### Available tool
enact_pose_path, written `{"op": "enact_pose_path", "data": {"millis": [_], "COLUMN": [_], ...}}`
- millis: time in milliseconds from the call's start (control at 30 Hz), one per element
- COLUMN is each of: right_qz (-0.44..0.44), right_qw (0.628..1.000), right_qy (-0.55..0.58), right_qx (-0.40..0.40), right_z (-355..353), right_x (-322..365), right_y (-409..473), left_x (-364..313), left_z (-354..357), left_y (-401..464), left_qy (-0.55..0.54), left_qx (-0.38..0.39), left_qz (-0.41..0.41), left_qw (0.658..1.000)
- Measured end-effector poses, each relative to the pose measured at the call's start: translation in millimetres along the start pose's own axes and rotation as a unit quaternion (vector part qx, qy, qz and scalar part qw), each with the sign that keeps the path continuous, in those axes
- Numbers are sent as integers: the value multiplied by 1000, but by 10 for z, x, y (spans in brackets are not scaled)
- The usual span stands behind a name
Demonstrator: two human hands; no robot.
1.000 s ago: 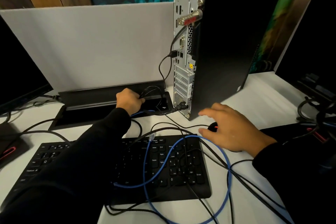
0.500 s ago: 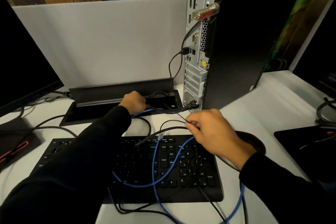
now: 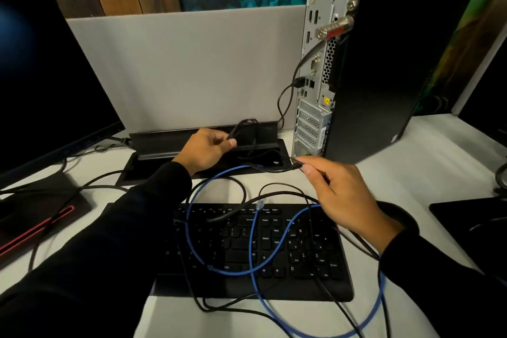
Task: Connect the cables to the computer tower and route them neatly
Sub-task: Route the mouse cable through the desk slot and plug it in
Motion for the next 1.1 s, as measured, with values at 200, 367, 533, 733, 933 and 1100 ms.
{"op": "enact_pose_path", "data": {"millis": [200,367,533,733,933,1100], "right_qz": [-1,52,81,82,81,64], "right_qw": [997,989,978,974,971,971], "right_qy": [-70,-131,-188,-206,-219,-229], "right_qx": [18,39,43,38,47,31], "right_z": [93,303,358,485,536,569], "right_x": [33,49,-4,-78,-190,-290], "right_y": [17,153,265,460,688,799], "left_x": [51,-117,-219,-106,89,43], "left_z": [124,272,389,315,329,346], "left_y": [-60,-69,-77,2,165,155], "left_qy": [93,103,91,70,-47,52], "left_qx": [10,12,-3,-6,6,2], "left_qz": [-45,-37,-6,-27,-123,-101], "left_qw": [995,994,996,997,991,994]}}
Point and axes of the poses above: each hand's wrist, its own y-axis towards the middle knuckle, its own z-axis out of the palm, x = y × z, the point moved 5 cm from there along y, towards the middle knuckle, and after that the axes turned 2 degrees about -z, right-handed, at the moved point
